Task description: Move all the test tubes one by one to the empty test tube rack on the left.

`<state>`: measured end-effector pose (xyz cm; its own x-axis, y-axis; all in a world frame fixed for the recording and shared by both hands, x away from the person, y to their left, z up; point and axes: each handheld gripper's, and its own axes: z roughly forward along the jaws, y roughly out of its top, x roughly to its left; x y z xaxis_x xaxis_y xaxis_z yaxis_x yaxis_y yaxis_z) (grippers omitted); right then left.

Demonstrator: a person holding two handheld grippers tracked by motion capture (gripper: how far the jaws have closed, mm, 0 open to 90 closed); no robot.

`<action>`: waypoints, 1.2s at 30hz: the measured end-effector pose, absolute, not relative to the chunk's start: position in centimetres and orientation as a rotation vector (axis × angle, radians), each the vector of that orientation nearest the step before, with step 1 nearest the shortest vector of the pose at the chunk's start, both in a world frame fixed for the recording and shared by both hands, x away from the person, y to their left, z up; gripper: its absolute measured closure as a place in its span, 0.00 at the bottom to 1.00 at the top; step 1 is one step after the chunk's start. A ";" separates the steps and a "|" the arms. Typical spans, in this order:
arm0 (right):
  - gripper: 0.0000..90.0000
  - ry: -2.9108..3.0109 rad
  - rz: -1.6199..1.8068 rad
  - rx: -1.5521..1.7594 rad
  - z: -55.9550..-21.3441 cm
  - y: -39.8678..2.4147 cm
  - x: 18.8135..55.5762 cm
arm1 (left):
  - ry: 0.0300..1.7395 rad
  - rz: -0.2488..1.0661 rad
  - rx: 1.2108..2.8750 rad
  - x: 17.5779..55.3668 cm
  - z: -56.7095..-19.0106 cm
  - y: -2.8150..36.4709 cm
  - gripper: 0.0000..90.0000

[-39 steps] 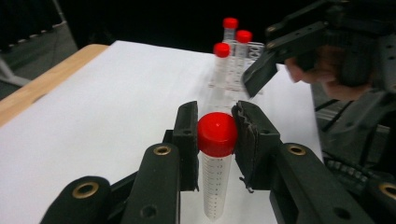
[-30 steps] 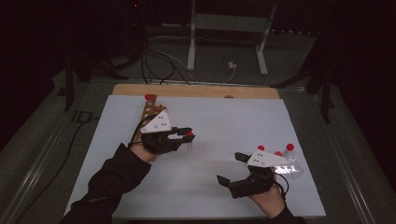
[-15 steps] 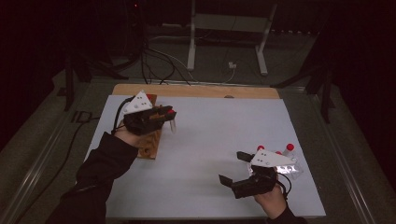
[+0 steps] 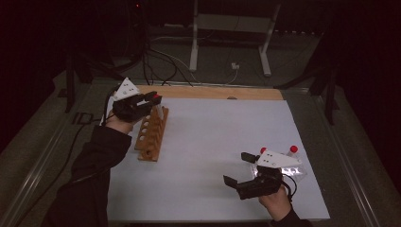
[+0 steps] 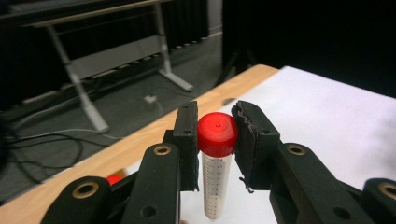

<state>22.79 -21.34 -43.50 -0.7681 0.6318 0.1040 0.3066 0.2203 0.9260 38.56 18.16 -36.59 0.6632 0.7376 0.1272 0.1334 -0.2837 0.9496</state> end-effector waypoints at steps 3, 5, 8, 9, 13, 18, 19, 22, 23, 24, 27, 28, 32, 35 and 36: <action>0.00 2.203 1.565 0.875 -43.5 -21.4 22.8 | 0.734 0.710 1.775 39.3 -36.6 18.8 0.80; 0.00 2.205 1.568 0.878 -43.5 -21.4 22.8 | 0.756 0.722 1.765 39.7 -36.6 19.1 0.80; 0.00 2.203 1.562 0.885 -43.5 -21.4 22.9 | 0.791 0.748 1.758 40.4 -36.7 19.5 0.80; 0.00 2.203 1.560 0.885 -43.5 -21.5 22.9 | 0.799 0.759 1.753 40.5 -36.7 19.6 0.80; 0.00 2.202 1.568 0.876 -43.4 -21.5 22.8 | 0.836 0.790 1.747 41.2 -37.0 19.9 0.80; 0.00 2.197 1.573 0.876 -43.4 -21.6 22.8 | 0.882 0.813 1.728 41.9 -37.8 20.3 0.80; 0.00 2.196 1.574 0.875 -43.4 -21.6 22.8 | 0.882 0.822 1.726 42.0 -38.0 20.3 0.80; 0.00 2.193 1.568 0.879 -43.4 -21.7 22.8 | 0.898 0.829 1.717 42.3 -38.6 20.5 0.80; 0.00 2.193 1.568 0.880 -43.4 -21.7 22.8 | 0.908 0.814 1.714 42.5 -38.9 20.6 0.80; 0.00 2.194 1.568 0.882 -43.5 -21.7 22.8 | 0.911 0.821 1.715 42.5 -39.0 20.6 0.80; 0.00 2.195 1.571 0.883 -43.5 -21.7 22.9 | 0.923 0.816 1.721 42.9 -39.7 20.7 0.80; 0.00 2.199 1.568 0.885 -43.5 -21.7 22.9 | 0.928 0.818 1.727 42.9 -39.9 20.7 0.80; 0.00 2.201 1.574 0.884 -43.5 -21.7 22.8 | 0.950 0.803 1.740 43.2 -40.8 20.7 0.80; 0.00 2.197 1.578 0.886 -43.5 -21.7 22.8 | 0.961 0.797 1.764 43.4 -41.5 20.5 0.80; 0.00 2.192 1.586 0.886 -43.5 -21.8 22.8 | 0.965 0.788 1.768 43.5 -41.7 20.5 0.80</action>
